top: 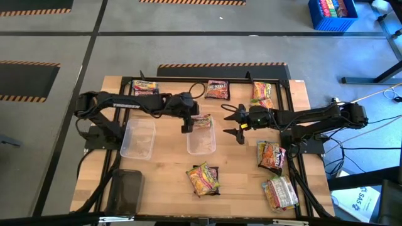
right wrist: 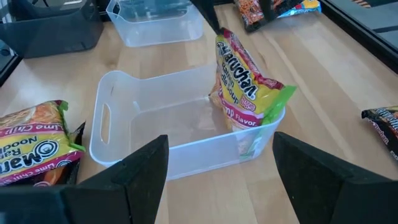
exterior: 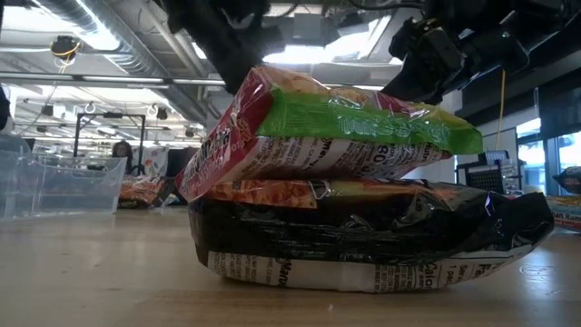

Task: Sort Maruchan noodles
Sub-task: Put the black noodle pack into the left transparent bin

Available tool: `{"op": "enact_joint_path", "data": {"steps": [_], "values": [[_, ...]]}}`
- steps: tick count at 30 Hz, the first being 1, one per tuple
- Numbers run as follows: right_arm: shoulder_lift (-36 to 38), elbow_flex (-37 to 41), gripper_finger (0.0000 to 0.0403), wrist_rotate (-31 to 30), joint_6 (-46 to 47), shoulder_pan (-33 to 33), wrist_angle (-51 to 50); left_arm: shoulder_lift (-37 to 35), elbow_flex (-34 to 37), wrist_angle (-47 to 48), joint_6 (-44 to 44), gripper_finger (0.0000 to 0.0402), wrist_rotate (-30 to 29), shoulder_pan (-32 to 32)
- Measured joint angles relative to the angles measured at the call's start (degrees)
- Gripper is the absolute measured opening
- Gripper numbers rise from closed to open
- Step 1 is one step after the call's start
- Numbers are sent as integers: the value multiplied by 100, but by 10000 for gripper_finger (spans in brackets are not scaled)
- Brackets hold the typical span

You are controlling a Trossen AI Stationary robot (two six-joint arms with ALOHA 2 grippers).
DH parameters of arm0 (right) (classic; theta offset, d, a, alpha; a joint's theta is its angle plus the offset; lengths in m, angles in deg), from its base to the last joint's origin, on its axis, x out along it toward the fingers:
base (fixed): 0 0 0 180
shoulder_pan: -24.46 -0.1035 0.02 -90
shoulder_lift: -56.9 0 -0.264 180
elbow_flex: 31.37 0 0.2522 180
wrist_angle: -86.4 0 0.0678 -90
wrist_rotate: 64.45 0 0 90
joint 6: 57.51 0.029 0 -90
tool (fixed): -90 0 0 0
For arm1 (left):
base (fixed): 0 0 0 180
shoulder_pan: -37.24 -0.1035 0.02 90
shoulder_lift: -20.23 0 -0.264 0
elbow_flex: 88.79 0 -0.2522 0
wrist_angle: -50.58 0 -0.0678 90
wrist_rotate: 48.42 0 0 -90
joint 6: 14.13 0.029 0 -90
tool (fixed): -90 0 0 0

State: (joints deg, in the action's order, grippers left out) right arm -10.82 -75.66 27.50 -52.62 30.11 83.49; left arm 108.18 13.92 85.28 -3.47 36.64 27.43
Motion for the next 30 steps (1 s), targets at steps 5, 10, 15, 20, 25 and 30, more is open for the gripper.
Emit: {"op": "enact_joint_path", "data": {"steps": [5, 10, 15, 20, 25, 30], "values": [[0, 0, 269, -2, 69, -2, -43, -655, 424, 209, -445, 218, -35, 350], [0, 0, 269, -4, 75, -2, -53, -1561, 1542, -877, -1005, 218, -206, 747], [2, -70, 269, -102, 85, -2, -87, -2130, 2487, -2033, -1327, 218, -145, 1084], [2, -410, 269, -649, 85, 20, -609, -2238, 2869, -2337, -1516, 218, -145, 1305], [-17, -729, 269, -1275, 218, 459, -1080, -2202, 2944, -2379, -1524, 218, -299, 1454], [-278, -818, 269, -1283, 252, 1327, -1091, -2197, 2946, -2495, -1526, 218, -721, 1459]]}}
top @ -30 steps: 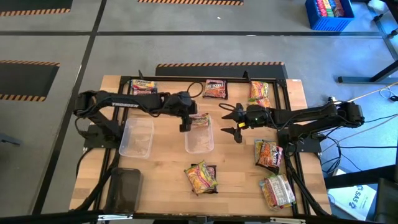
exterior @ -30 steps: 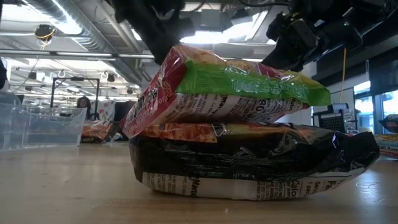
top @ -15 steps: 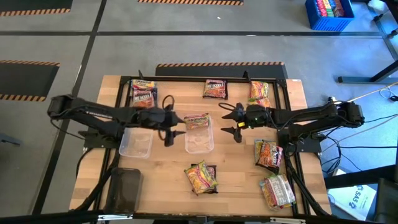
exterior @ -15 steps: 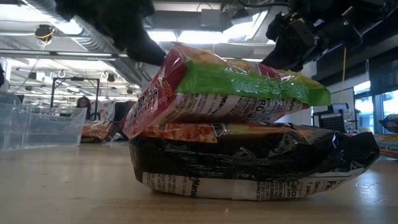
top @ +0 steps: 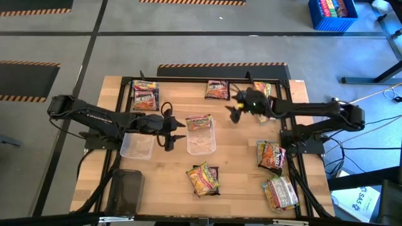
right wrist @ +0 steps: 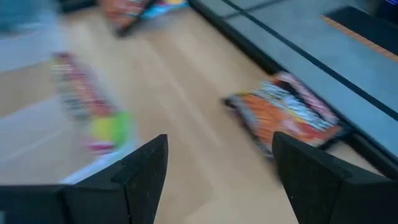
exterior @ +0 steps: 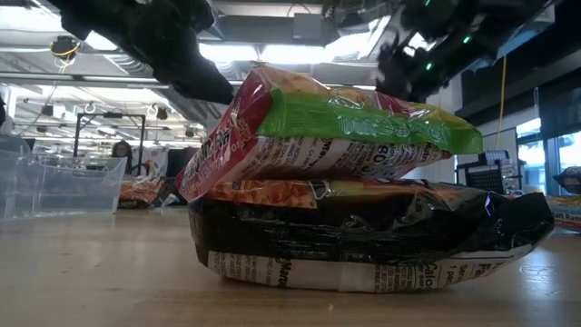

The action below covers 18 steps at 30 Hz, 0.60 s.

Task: Sort Maruchan noodles
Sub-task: Put the black noodle pack into the left transparent bin

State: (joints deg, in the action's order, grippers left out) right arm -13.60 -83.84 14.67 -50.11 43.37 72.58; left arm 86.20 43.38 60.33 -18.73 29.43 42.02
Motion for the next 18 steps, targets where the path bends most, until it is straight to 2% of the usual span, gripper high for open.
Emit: {"op": "enact_joint_path", "data": {"steps": [3, 10, 18], "values": [[-313, -43, 269, 331, 16, 658, 25, 2, 0, -2, 0, 218, -64, 0], [-1475, -483, 269, 1582, 297, 2056, 102, 2, 0, -184, 17, 218, -71, -2], [-3081, -1505, 269, 2971, 687, 3002, 36, 2, -1, -210, 20, 218, -68, -2]]}}
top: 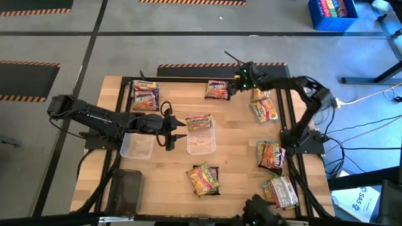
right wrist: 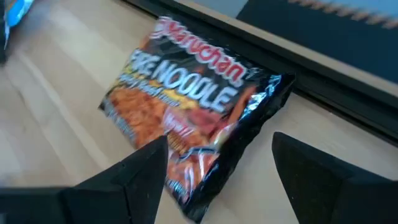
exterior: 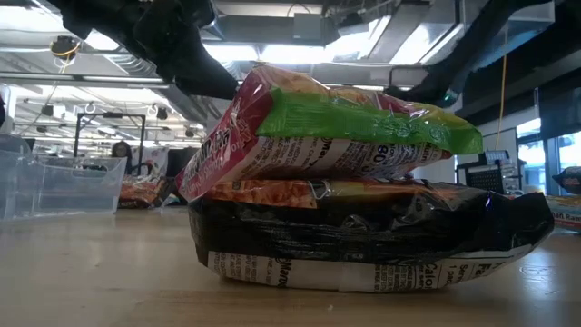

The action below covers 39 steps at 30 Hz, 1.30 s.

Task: Sort Maruchan noodles
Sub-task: Put the black noodle pack into the left transparent bin

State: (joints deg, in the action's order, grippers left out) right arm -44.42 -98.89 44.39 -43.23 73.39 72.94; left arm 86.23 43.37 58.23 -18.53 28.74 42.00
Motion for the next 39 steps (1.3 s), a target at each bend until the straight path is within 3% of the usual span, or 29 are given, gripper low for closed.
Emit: {"op": "enact_joint_path", "data": {"steps": [7, 16, 21, 29, 39], "values": [[-784, -644, 269, 419, 46, 178, -494, 0, 1, 4, -4, 218, 2, 0], [-772, -684, 269, 401, 48, 172, -649, 0, 0, 2, -6, 218, 0, 0], [-772, -684, 269, 912, 48, 140, -656, 0, 1, 2, -9, 218, 2, 0], [-772, -682, 269, 893, -271, 48, -835, 0, 1, -13, -23, 218, 0, 0], [-695, -942, 269, 1017, -966, -24, -2327, 0, 1, -4, -70, 218, 0, 0]]}}
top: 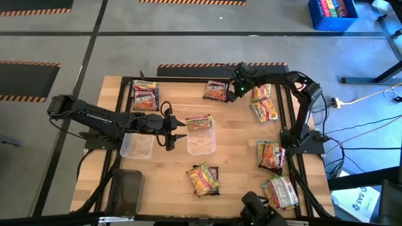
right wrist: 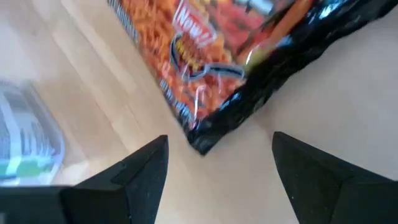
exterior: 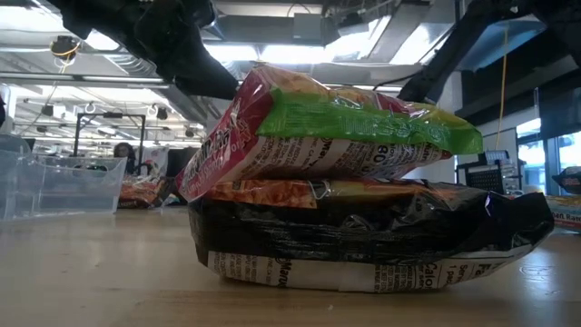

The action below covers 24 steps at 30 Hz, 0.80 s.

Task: Sort Maruchan noodles
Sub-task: Put the black noodle pack into the left transparent bin

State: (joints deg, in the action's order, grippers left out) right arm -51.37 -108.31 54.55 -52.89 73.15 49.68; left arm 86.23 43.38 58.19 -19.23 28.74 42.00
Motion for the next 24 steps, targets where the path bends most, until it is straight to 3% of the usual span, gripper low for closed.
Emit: {"op": "enact_joint_path", "data": {"steps": [5, 13, 18, 24], "values": [[22, -283, 269, -714, 30, 4, 153, 0, 0, -10, -35, 218, -18, -2], [-7, -447, 269, -1966, 238, -280, 1301, 0, -1, -33, -35, 218, -294, -2], [-134, -447, 269, -1916, -254, -557, 1553, 0, 0, -33, -35, 218, -295, -2], [-124, -445, 269, -1750, -504, -802, 899, 0, -2, -35, -35, 218, -297, -2]]}}
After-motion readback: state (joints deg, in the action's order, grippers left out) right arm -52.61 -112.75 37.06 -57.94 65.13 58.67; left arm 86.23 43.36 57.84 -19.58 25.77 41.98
